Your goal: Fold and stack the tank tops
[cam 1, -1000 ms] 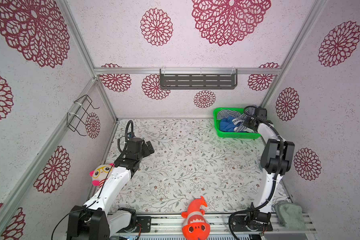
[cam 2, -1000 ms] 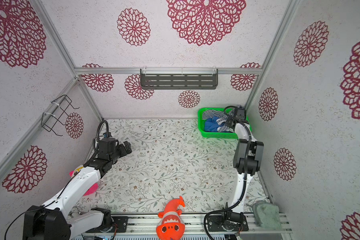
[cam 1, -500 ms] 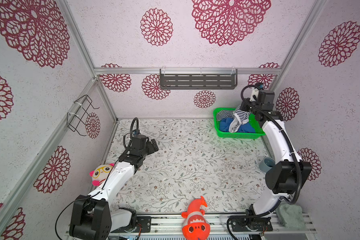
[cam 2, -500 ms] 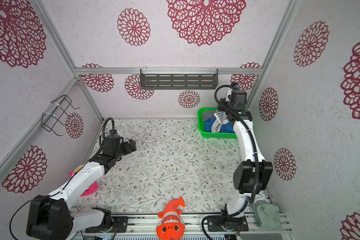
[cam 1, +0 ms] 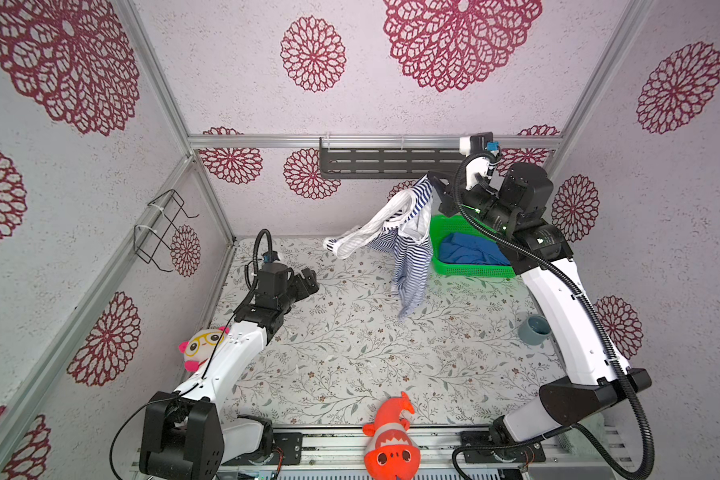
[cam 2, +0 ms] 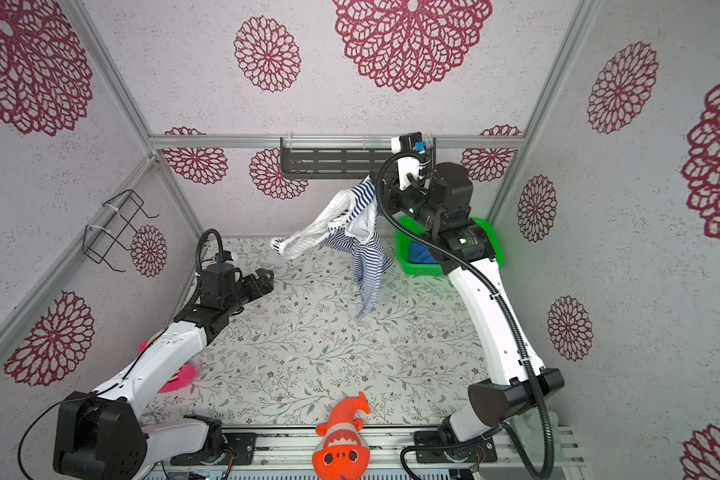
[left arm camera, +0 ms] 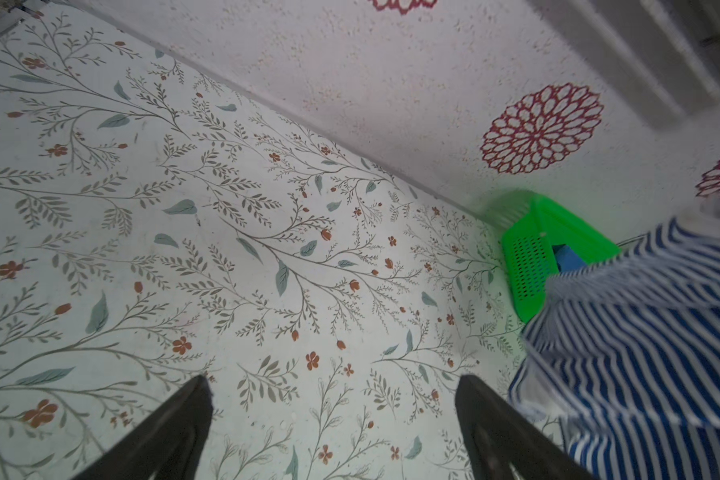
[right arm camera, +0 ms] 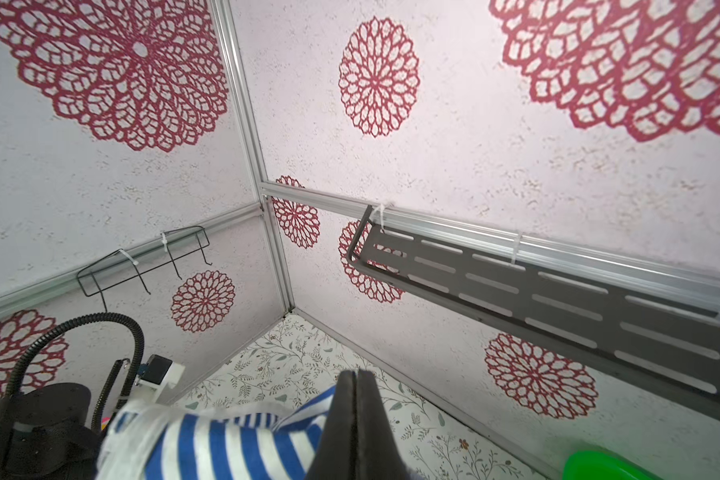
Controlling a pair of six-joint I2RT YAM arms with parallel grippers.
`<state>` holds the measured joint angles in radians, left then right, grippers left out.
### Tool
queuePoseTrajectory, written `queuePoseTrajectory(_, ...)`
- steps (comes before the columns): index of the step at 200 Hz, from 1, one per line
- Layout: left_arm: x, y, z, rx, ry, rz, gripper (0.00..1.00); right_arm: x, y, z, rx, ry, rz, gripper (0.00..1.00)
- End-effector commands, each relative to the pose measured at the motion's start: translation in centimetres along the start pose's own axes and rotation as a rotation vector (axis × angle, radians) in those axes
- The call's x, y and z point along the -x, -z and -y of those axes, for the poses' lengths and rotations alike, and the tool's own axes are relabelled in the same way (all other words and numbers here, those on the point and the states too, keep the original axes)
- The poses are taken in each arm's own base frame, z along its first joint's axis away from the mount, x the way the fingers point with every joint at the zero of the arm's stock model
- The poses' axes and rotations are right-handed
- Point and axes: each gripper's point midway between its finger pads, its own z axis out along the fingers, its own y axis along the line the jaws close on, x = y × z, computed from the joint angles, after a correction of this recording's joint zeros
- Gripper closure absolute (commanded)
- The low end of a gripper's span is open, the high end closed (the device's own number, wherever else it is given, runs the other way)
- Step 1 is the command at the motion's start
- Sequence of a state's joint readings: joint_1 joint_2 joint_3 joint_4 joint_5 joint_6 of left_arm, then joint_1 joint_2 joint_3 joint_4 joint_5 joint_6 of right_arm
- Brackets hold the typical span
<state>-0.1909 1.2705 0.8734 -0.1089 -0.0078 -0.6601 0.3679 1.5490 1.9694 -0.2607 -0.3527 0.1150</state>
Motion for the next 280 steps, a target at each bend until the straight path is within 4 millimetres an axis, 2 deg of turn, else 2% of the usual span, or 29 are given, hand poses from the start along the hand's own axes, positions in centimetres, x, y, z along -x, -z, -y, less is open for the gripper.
queuePoseTrajectory(1, 0.3, -0.4, 0.4, -0.044, 0.051, 0.004, 0.05, -2.6, -2.2, 1.4, -0.008, -0.030, -0.051, 1.00)
queuePoseTrajectory(20, -0.3, -0.6, -0.1, -0.029, 0.055, -0.018, 0.05, -7.7, -4.7, 3.2, -0.039, -0.083, -0.176, 1.00)
queuePoseTrajectory(43, -0.9, -0.3, -1.0, -0.001, 0.053, -0.024, 0.07, -13.8, -7.1, 6.3, -0.126, -0.138, -0.306, 1.00)
queuePoseTrajectory(65, -1.5, -0.3, -1.5, 0.021, 0.044, -0.045, 0.09, -18.3, -9.2, 9.2, -0.195, -0.162, -0.388, 1.00)
queuePoseTrajectory(78, -2.0, -0.5, -1.7, 0.025, 0.044, -0.068, 0.09, -20.2, -9.9, 12.7, -0.300, -0.187, -0.415, 1.00)
queuePoseTrajectory(91, -2.6, -0.6, -1.6, 0.020, 0.047, -0.096, 0.10, -20.6, -9.4, 17.4, -0.427, -0.269, -0.408, 1.00)
queuePoseTrajectory(96, -2.8, -0.6, -1.6, 0.021, 0.044, -0.105, 0.10, -20.4, -9.0, 19.0, -0.453, -0.311, -0.391, 0.90)
queuePoseTrajectory(106, -3.2, -0.7, -1.7, 0.022, 0.040, -0.120, 0.11, -20.2, -7.9, 21.5, -0.492, -0.397, -0.361, 0.64)
queuePoseTrajectory(116, -3.7, -0.8, -2.0, 0.030, 0.041, -0.135, 0.11, -20.2, -6.9, 22.4, -0.506, -0.434, -0.361, 0.46)
queuePoseTrajectory(124, -4.1, -0.9, -2.2, 0.037, 0.041, -0.144, 0.11, -20.7, -6.1, 22.4, -0.522, -0.431, -0.387, 0.37)
queuePoseTrajectory(142, -4.9, -1.6, -2.7, 0.044, 0.048, -0.161, 0.11, -23.1, -4.4, 20.6, -0.520, -0.418, -0.492, 0.29)
queuePoseTrajectory(165, -5.6, -3.0, -2.5, 0.031, 0.058, -0.192, 0.12, -27.7, -1.2, 17.5, -0.555, -0.378, -0.660, 0.31)
queuePoseTrajectory(181, -6.0, -4.3, -2.1, 0.012, 0.064, -0.222, 0.14, -30.7, 0.3, 13.8, -0.531, -0.364, -0.757, 0.38)
queuePoseTrajectory(191, -6.0, -5.1, -1.7, -0.002, 0.068, -0.235, 0.15, -32.8, 0.9, 10.7, -0.492, -0.370, -0.819, 0.42)
queuePoseTrajectory(216, -6.3, -6.6, -0.6, -0.027, 0.051, -0.250, 0.20, -37.3, 1.7, 3.4, -0.350, -0.505, -0.901, 0.51)
queuePoseTrajectory(233, -6.7, -7.2, -0.3, -0.029, 0.045, -0.259, 0.22, -38.8, 1.8, -0.2, -0.269, -0.588, -0.917, 0.49)
queuePoseTrajectory(250, -7.5, -7.6, -0.3, -0.024, 0.039, -0.279, 0.24, -39.6, 1.7, -2.5, -0.231, -0.641, -0.923, 0.37)
queuePoseTrajectory(264, -8.1, -7.9, -0.2, -0.019, 0.032, -0.292, 0.25, -40.3, 1.4, -3.8, -0.207, -0.678, -0.930, 0.34)
queuePoseTrajectory(280, -8.8, -8.1, -0.1, -0.009, 0.022, -0.302, 0.27, -41.7, 1.0, -4.5, -0.200, -0.701, -0.949, 0.35)
